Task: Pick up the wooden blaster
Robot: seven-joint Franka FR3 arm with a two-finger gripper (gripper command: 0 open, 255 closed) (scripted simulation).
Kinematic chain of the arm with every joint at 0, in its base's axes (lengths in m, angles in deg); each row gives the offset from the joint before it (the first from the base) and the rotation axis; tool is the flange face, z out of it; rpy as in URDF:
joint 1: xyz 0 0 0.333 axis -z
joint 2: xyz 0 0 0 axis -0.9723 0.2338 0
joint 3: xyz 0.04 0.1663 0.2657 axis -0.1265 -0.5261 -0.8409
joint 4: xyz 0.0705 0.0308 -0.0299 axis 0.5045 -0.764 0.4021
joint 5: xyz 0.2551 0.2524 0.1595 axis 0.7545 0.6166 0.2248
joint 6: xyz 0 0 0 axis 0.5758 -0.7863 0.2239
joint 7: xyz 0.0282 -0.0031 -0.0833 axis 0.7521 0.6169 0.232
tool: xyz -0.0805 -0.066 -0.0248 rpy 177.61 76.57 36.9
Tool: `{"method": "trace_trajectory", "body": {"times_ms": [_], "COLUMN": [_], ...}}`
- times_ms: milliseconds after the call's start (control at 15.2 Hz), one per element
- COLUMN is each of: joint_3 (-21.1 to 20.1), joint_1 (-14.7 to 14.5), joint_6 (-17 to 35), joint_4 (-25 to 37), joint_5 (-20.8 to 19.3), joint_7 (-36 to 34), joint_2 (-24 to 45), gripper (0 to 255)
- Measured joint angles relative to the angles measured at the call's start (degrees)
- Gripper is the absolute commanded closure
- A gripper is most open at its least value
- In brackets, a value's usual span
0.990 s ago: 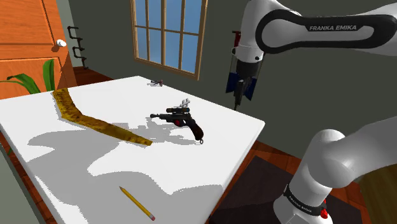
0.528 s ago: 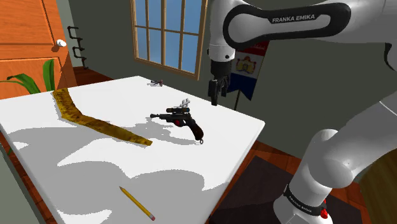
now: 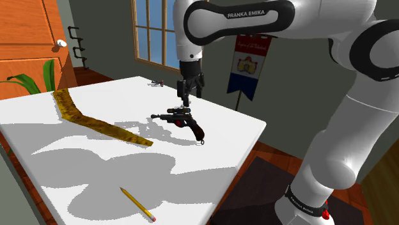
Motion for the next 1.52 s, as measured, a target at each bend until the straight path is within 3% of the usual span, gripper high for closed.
{"method": "trace_trajectory", "body": {"times_ms": [330, 462, 924, 990, 1518], "joint_3": [-1.75, -1.99, -1.96, -1.95, -1.98], "joint_1": [-2.1, -2.7, -2.76, -2.75, -2.77], "joint_6": [-3.66, -4.47, -0.38, -0.11, 0.2], "joint_4": [13.86, 16.7, 13.42, 13.11, 12.84], "joint_5": [-1.33, -1.61, -1.77, -1.76, -1.73], "joint_7": [-4.71, -5.69, -6.07, -6.09, -6.11], "joint_2": [12.98, 15.54, 16.54, 16.49, 16.44], "gripper": [0, 0, 0, 255, 255]}}
